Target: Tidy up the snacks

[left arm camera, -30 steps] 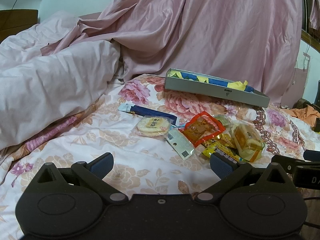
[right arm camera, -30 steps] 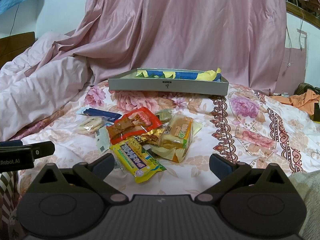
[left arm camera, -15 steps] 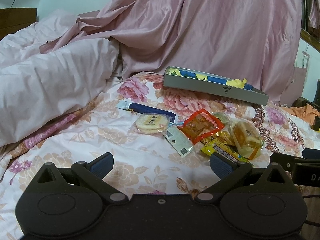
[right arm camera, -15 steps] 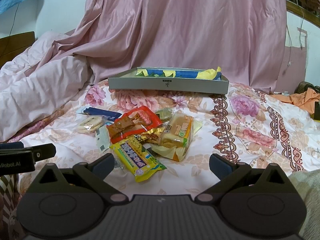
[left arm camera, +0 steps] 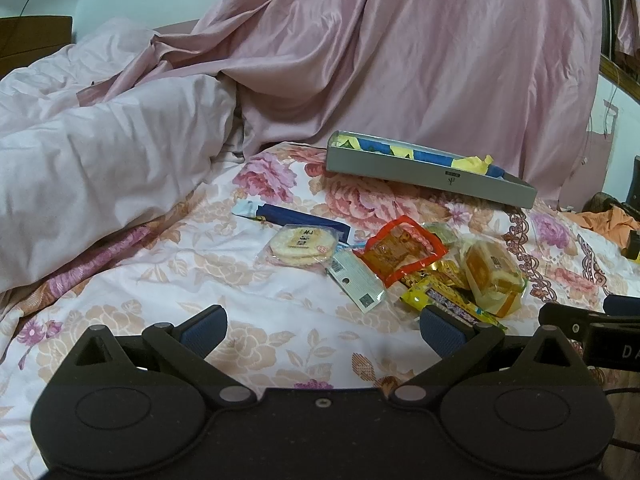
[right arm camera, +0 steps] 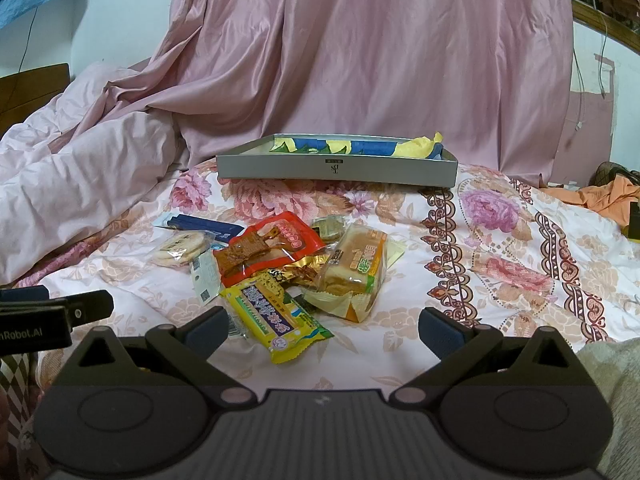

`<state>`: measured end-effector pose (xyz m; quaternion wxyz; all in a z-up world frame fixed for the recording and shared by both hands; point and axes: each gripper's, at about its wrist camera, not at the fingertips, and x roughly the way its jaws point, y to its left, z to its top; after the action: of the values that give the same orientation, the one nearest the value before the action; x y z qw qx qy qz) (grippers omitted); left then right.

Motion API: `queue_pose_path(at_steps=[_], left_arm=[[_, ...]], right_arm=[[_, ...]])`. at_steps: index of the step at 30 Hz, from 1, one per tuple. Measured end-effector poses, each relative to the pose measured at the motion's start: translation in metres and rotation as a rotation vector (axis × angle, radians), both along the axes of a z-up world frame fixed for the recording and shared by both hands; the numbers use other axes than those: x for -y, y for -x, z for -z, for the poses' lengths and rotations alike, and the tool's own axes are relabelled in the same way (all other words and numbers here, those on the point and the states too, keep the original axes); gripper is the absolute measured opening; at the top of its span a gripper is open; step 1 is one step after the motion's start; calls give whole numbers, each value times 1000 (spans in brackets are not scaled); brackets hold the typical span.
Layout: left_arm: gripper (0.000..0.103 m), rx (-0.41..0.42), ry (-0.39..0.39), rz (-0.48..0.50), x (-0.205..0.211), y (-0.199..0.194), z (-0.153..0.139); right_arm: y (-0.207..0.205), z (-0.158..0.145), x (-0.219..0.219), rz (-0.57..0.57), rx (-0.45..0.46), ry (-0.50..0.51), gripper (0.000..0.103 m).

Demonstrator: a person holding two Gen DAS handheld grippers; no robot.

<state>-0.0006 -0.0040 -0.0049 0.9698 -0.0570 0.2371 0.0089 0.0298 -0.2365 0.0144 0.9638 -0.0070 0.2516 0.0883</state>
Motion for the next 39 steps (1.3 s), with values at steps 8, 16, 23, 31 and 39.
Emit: queue_pose_path(at_steps=[8, 16, 23, 31, 39], left_arm=[[102, -1, 1, 0, 0, 0, 0], [102, -18, 9, 10, 3, -1, 5], [102, -70, 34, 40, 4, -12, 7], [102, -110, 96, 99, 19, -34, 6], [102, -156, 154, 183, 49, -64, 15]], right_arm=[[-1, -4, 2, 0, -1, -1, 103], [-1, 4, -4, -8, -16, -8, 103], [-14, -4, 5, -13, -46, -64, 103], [-51, -16, 15, -35, -89, -82, 103], [-140, -10, 41, -87, -301, -176, 103]])
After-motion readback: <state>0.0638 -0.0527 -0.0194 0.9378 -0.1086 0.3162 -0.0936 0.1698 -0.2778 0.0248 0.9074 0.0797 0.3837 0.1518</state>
